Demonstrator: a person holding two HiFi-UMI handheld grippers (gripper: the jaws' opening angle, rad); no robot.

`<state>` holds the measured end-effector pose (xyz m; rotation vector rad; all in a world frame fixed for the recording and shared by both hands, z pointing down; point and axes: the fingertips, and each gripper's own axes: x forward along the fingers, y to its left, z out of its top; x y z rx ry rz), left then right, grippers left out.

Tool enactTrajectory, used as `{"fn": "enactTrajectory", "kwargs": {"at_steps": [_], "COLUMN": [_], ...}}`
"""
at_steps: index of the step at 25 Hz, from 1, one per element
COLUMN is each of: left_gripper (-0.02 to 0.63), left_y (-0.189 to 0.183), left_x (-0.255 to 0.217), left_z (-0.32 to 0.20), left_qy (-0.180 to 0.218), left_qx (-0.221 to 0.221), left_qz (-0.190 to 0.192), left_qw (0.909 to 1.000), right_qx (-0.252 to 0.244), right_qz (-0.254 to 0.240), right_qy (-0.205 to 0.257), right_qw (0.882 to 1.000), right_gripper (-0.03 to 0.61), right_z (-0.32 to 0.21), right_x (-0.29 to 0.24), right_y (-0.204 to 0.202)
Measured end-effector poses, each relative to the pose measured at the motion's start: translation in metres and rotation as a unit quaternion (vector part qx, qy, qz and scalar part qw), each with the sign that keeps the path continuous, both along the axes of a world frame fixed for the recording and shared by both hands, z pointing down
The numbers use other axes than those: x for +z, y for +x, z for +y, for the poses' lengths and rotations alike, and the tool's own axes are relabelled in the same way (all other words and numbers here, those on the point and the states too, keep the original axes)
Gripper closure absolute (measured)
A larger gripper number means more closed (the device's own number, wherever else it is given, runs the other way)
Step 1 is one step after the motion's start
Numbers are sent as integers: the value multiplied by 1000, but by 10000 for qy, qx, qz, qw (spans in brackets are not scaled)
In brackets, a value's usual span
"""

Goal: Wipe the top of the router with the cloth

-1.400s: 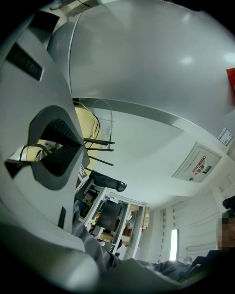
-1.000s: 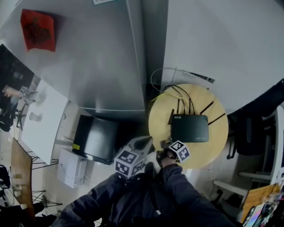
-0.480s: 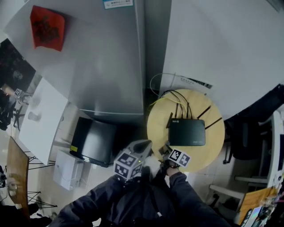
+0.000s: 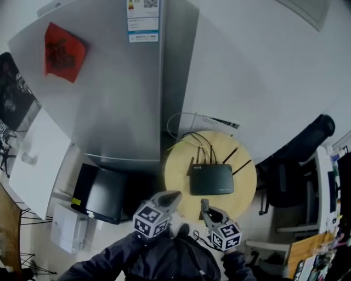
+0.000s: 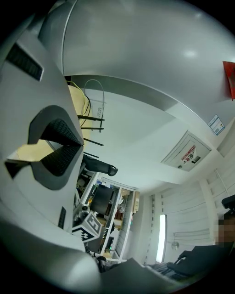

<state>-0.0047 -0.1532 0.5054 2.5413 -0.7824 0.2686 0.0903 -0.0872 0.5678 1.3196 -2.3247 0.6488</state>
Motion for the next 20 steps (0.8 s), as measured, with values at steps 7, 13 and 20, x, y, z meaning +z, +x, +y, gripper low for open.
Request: {"fn": "enactTrajectory", "kwargs": {"at_steps": [7, 13, 20], "left_gripper": [612, 612, 612], "left_y": [20, 41, 50], "left_x": [-36, -50, -61], "left_z": [6, 8, 11], "left_qy": [317, 494, 571], "left_qx": [293, 577, 618], "left_qz": [118, 141, 204], "left_qw": [9990, 9970, 9962], "right_qx": [-67, 113, 325], "right_qz": [160, 127, 83], "right_qy": [820, 1031, 1168], "right_qw": [9965, 9945, 9926], "right_gripper": [506, 508, 508], "right_z": [27, 20, 12], "right_x": [-91, -110, -120], "right_y": [19, 30, 43]}}
